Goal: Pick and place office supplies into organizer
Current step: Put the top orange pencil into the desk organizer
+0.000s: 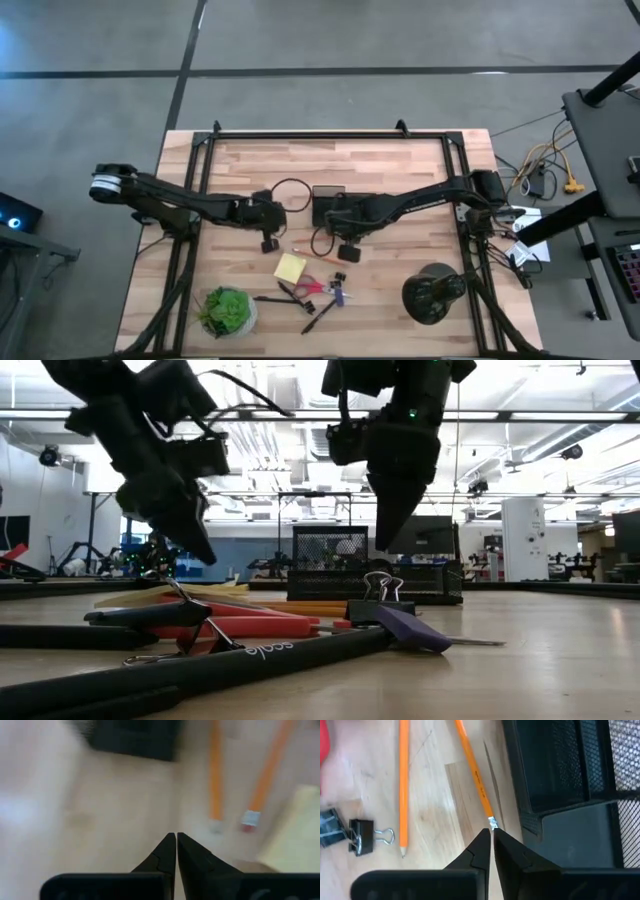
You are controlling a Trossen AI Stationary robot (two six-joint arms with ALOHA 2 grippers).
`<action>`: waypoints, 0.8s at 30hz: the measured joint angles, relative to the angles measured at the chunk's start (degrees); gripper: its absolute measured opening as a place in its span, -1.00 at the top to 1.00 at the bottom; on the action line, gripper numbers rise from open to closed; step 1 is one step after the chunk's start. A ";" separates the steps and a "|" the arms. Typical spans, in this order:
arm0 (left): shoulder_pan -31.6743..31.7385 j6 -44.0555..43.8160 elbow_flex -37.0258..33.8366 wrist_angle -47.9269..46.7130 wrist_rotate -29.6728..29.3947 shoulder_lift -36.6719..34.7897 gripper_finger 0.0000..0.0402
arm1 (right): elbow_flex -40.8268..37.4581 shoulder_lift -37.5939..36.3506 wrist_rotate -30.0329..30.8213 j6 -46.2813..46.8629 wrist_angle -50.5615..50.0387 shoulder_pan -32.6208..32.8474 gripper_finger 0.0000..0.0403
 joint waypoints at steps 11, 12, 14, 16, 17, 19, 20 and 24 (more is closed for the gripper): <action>5.07 -19.51 -0.80 8.47 19.04 7.57 1.00 | -0.07 -0.01 0.43 18.85 -0.52 -0.35 0.80; 5.53 -24.66 -1.02 8.95 19.65 7.50 1.00 | -0.07 -0.08 0.56 21.32 -0.62 -0.35 0.81; 5.88 -34.69 -1.78 11.36 19.91 6.83 1.00 | -0.07 -0.37 0.60 24.91 -1.34 -0.23 0.81; 5.67 -43.62 -3.09 15.18 19.92 5.94 1.00 | -0.07 -0.57 0.73 26.52 -1.38 0.34 0.81; 5.37 -48.30 -3.65 17.80 19.66 5.61 1.00 | -0.07 -0.58 1.10 26.74 -1.40 0.67 0.81; 4.60 -55.05 -4.44 21.72 18.20 5.48 1.00 | -0.07 -0.58 2.04 26.74 -1.44 1.28 0.81; 4.14 -57.54 -4.75 22.50 17.21 5.48 1.00 | -0.11 -0.58 2.41 26.73 -1.48 1.54 0.81; 2.72 -62.86 -5.57 22.14 13.02 6.06 1.00 | -0.18 -0.61 6.21 26.72 -2.93 2.04 0.81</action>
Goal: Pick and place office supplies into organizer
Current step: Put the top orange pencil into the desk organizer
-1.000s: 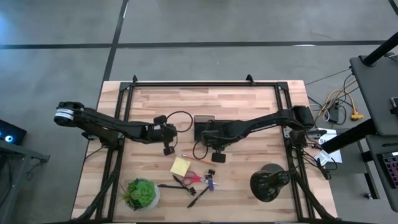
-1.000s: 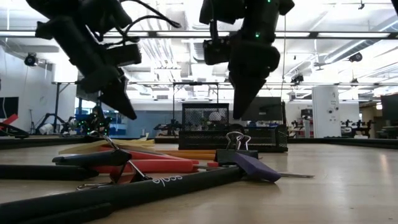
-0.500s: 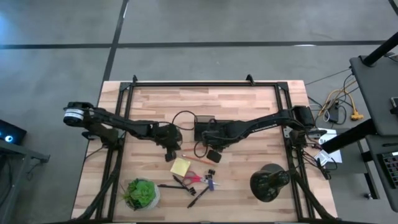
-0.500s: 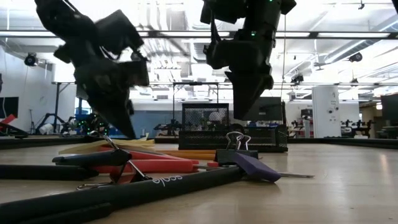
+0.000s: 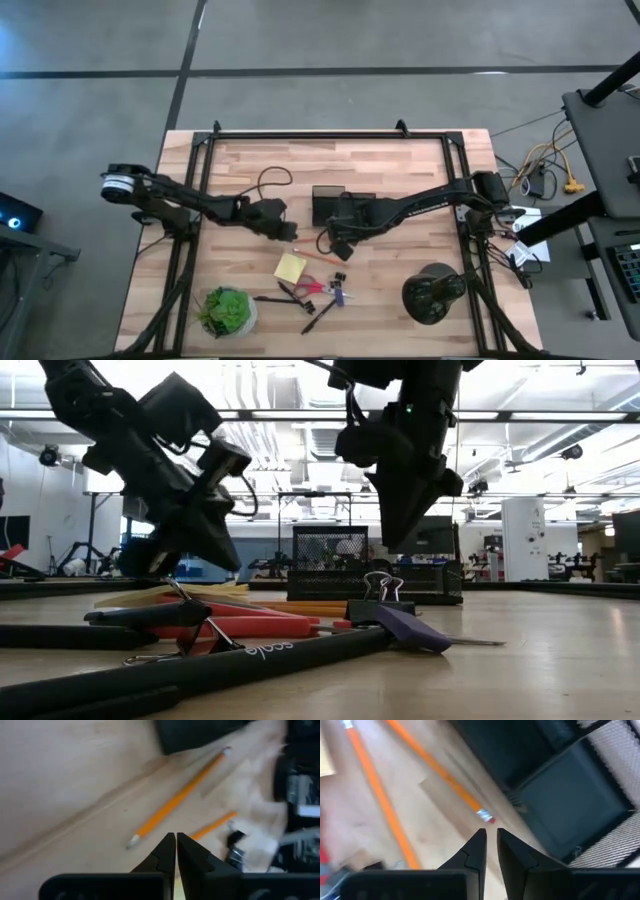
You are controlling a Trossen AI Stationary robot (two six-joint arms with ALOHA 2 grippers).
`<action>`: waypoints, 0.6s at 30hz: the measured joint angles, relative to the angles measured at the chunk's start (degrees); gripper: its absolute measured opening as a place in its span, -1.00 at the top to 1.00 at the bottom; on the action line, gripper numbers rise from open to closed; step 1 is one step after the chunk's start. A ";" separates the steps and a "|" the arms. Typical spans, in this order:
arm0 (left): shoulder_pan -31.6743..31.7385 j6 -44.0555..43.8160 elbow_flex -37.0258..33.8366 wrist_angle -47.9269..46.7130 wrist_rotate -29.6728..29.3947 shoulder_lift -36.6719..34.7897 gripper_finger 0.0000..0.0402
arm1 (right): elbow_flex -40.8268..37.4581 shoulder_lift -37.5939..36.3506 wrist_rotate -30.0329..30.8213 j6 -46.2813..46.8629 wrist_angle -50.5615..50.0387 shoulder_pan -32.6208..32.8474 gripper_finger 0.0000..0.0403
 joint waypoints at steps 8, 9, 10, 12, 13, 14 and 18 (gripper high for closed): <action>-0.55 -1.44 -0.37 -3.97 -2.10 0.21 1.00 | -0.02 0.00 3.28 -0.20 0.33 0.08 0.81; -0.81 -1.10 -0.39 -5.28 -2.07 0.21 1.00 | -0.02 0.00 3.60 -0.23 0.36 0.08 0.81; -1.14 -0.23 -0.41 -6.16 -2.08 0.21 1.00 | -0.02 0.00 3.69 -0.21 0.40 0.08 0.81; -2.03 2.65 -0.40 -6.04 -3.37 0.21 1.00 | -0.08 0.00 3.84 -0.23 0.44 0.08 0.81; -2.49 4.34 -0.12 -6.02 -4.49 0.19 1.00 | -0.08 0.00 3.87 -0.43 0.44 0.08 0.81; -2.87 5.89 0.32 -6.06 -5.75 0.08 1.00 | -0.08 0.00 3.89 -0.89 0.46 0.08 0.81; -3.03 6.40 1.94 -5.91 -7.92 0.62 1.00 | -0.11 0.00 4.92 -1.19 0.45 0.08 0.81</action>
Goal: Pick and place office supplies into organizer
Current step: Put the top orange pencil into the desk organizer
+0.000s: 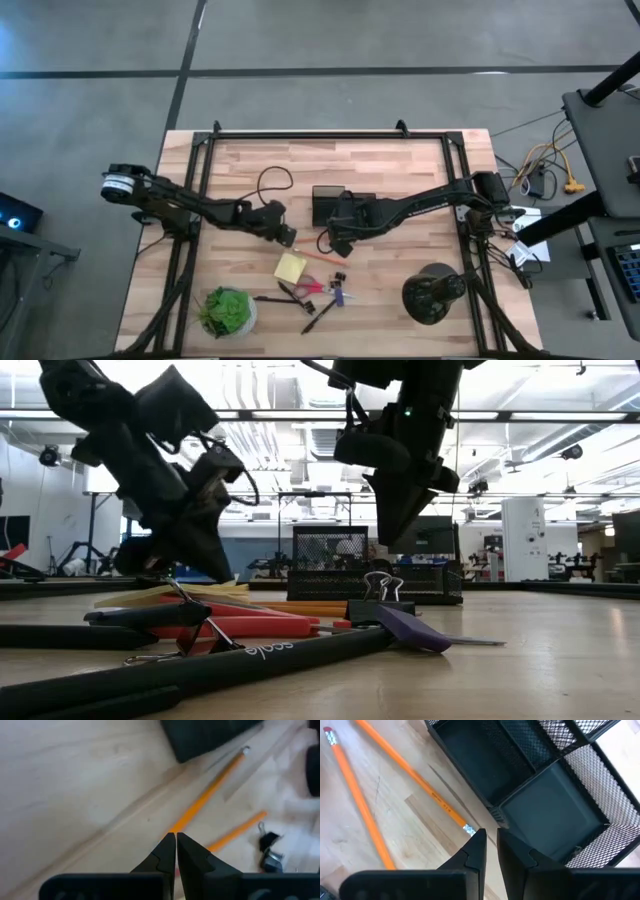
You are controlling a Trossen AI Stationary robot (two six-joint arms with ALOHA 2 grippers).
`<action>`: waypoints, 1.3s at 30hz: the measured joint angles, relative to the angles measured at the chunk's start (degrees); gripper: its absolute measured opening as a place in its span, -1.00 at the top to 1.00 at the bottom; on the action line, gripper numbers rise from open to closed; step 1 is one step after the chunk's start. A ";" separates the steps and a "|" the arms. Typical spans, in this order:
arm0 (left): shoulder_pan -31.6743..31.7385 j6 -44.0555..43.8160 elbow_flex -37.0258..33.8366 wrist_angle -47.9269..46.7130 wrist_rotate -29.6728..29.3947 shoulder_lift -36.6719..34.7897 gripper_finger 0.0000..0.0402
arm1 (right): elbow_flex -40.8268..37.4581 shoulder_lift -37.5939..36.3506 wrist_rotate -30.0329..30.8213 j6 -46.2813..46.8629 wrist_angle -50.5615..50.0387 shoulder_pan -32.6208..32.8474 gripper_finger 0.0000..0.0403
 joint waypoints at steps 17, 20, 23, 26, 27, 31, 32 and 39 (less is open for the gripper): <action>-0.37 -2.01 3.57 -1.07 2.81 7.22 1.00 | -0.13 0.00 0.00 -1.27 -0.09 0.00 0.81; -0.37 -2.01 3.61 -0.91 2.85 7.52 1.00 | -0.13 -0.02 -0.02 -3.20 -0.83 0.00 0.81; -0.37 -1.97 3.66 -0.72 2.89 7.83 1.00 | -0.13 -0.13 -0.05 -4.33 -3.48 0.00 0.81; -0.37 -1.78 3.66 -0.78 2.92 7.83 1.00 | -0.11 -0.13 -0.02 -8.69 -5.96 0.20 0.81; -0.37 -1.77 3.66 -0.82 2.92 7.83 1.00 | -0.11 -0.25 -0.02 -10.70 -6.52 0.47 0.80; -0.37 -1.51 3.65 -1.01 2.93 7.85 1.00 | -0.13 -1.13 -0.11 -19.36 -6.22 2.07 0.73; -0.37 -1.47 3.63 -1.03 2.88 7.85 1.00 | -0.13 -1.43 -0.18 -22.04 -5.62 2.59 0.69; -0.43 -0.18 3.46 -1.13 1.73 7.87 1.00 | -0.74 -2.12 -0.70 -33.78 -3.44 3.33 0.37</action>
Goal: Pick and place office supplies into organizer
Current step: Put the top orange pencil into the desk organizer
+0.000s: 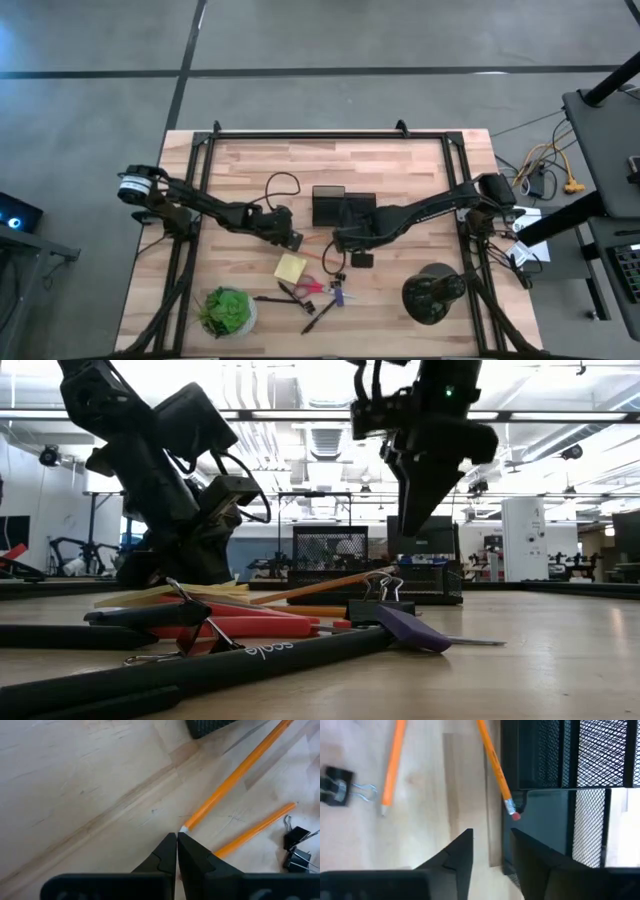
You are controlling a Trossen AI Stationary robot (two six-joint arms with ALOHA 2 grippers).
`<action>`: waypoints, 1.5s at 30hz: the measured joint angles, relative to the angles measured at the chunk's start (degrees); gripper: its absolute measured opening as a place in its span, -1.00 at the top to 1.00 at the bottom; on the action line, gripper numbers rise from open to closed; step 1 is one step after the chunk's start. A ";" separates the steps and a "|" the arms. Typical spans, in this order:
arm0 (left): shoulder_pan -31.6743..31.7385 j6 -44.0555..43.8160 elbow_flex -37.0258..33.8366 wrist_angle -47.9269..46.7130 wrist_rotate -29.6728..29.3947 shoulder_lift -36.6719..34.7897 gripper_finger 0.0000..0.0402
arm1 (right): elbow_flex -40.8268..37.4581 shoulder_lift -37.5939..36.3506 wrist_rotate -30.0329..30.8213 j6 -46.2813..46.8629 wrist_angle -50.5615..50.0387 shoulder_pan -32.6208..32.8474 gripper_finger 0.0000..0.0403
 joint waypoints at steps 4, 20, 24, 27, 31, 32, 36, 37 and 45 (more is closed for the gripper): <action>-0.02 0.26 -0.43 0.38 -0.95 0.00 1.00 | -0.92 0.00 -2.58 -2.27 0.84 -1.46 0.23; 0.00 1.27 -0.61 0.35 -2.00 0.02 1.00 | -4.65 0.00 -9.62 -3.31 5.84 -3.20 0.13; 0.00 1.27 -0.61 0.34 -2.03 0.02 1.00 | -4.59 0.00 -10.67 -3.17 7.25 -3.23 0.13; 0.02 1.25 -0.61 0.32 -2.05 0.02 1.00 | -4.64 0.00 -11.90 -3.15 8.24 -3.20 0.13; 0.02 1.25 -0.61 0.29 -2.06 0.04 1.00 | -5.06 0.00 -12.57 -2.25 10.58 -3.20 0.13; 0.02 1.26 -0.63 0.29 -2.07 0.04 1.00 | -5.32 0.00 -13.08 -1.70 11.41 -3.22 0.13; 0.02 1.24 -0.63 0.29 -2.09 0.07 1.00 | -7.02 0.02 -13.63 0.63 13.62 -3.09 0.13; 0.02 1.24 -0.63 0.29 -2.09 0.07 1.00 | -7.48 0.02 -13.70 1.11 13.90 -3.05 0.13; 0.07 1.24 -0.65 0.37 -2.12 0.07 1.00 | -8.69 0.04 -14.55 2.96 14.71 -2.96 0.15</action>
